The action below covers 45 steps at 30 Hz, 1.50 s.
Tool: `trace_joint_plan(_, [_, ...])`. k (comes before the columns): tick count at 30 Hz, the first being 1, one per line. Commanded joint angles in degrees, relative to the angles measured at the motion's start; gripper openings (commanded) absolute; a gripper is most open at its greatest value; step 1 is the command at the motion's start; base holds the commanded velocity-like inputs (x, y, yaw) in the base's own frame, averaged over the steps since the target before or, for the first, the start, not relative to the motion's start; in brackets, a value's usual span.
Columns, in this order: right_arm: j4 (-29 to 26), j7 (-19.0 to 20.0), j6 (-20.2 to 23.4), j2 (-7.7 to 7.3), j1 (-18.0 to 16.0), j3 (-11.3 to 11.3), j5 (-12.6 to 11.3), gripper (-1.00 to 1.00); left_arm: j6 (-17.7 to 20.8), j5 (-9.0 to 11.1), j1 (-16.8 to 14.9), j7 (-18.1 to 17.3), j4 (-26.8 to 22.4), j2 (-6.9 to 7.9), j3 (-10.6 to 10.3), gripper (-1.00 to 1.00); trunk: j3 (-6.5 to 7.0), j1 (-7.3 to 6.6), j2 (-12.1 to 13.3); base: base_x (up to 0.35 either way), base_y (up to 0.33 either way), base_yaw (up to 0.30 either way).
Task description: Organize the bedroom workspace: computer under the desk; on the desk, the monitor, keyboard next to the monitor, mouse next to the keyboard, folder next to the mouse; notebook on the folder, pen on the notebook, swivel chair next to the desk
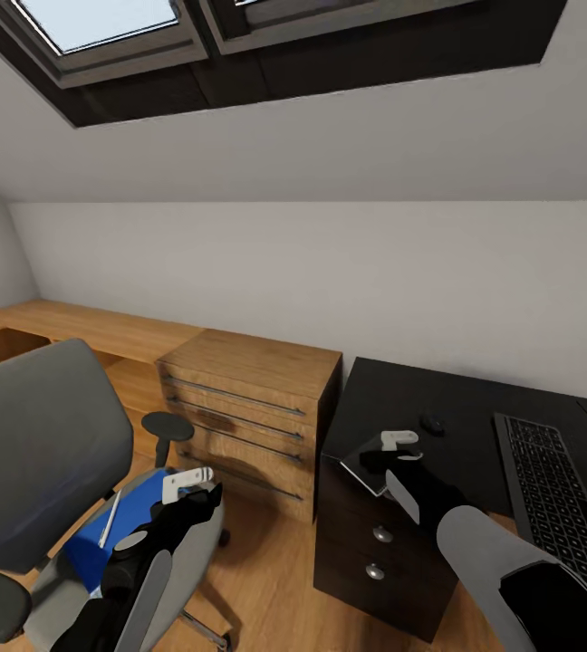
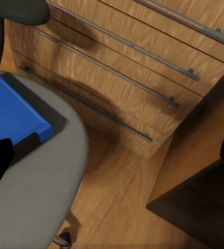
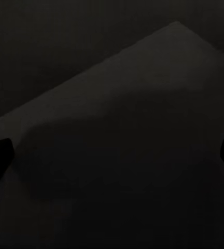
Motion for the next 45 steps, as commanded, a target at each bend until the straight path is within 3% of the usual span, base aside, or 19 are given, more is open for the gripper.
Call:
trace_joint_plan(1, [1.5,-0.3,0.3,-0.04,0.0,0.6,-1.1,1.00,0.2,0.6,0.0,0.5,-0.1,0.01,-0.1,1.00,-0.07,0.00,0.0,-0.006,0.000,0.000])
trace_joint_plan(6, [1.4,-0.4,0.1,-0.04,0.0,0.6,-1.1,1.00,0.2,0.6,0.0,0.5,-0.1,0.01,-0.1,1.00,-0.07,0.00,0.0,-0.003,0.000,0.000])
trace_joint_plan(23, [1.3,-0.5,-0.5,-0.08,0.0,0.6,-1.1,1.00,0.1,0.5,0.0,0.6,0.1,-0.07,-0.1,1.00,2.98,-3.73,6.8,0.000,0.000,0.000])
trace_joint_plan(31, [0.9,-0.5,-0.7,-0.10,0.0,0.6,-1.1,1.00,0.0,0.4,0.0,0.8,0.1,-0.08,-1.1,1.00,4.41,-5.49,10.0,0.000,0.000,0.000])
trace_joint_plan(37, [-1.3,-0.7,-2.7,-0.12,0.1,0.7,-1.1,1.00,0.0,0.4,0.0,0.8,0.1,-0.08,-1.3,1.00,5.49,-6.81,12.4,0.000,0.000,0.000])
trace_joint_plan(39, [-11.7,-0.8,2.9,-0.16,1.4,0.7,-1.1,1.00,-0.1,0.4,0.0,0.8,-0.3,-0.06,-1.3,1.00,5.85,-7.25,13.2,0.000,0.000,0.000])
trace_joint_plan(41, [-16.7,-0.9,5.9,-0.29,3.1,0.6,-1.1,1.00,0.0,0.4,0.1,0.8,-1.1,-0.04,-1.3,1.00,6.21,-7.68,14.0,0.000,0.000,0.000])
trace_joint_plan(42, [-25.7,-1.5,10.2,-0.98,7.1,0.5,-1.1,1.00,0.1,0.4,0.9,0.8,-2.5,-0.02,-1.3,1.00,6.39,-7.90,14.4,0.000,0.000,0.000])
trace_joint_plan(44, [-35.5,-2.7,13.9,-1.83,12.0,0.1,-1.2,1.00,0.2,0.4,2.0,0.8,-3.5,-0.01,-1.3,1.00,6.75,-8.34,15.2,0.000,0.000,0.000])
trace_joint_plan(45, [-44.8,-4.2,17.0,-2.33,16.4,-0.7,-1.4,1.00,0.2,0.5,2.6,0.8,-4.3,0.00,-1.3,1.00,6.93,-8.56,15.6,0.000,0.000,0.000])
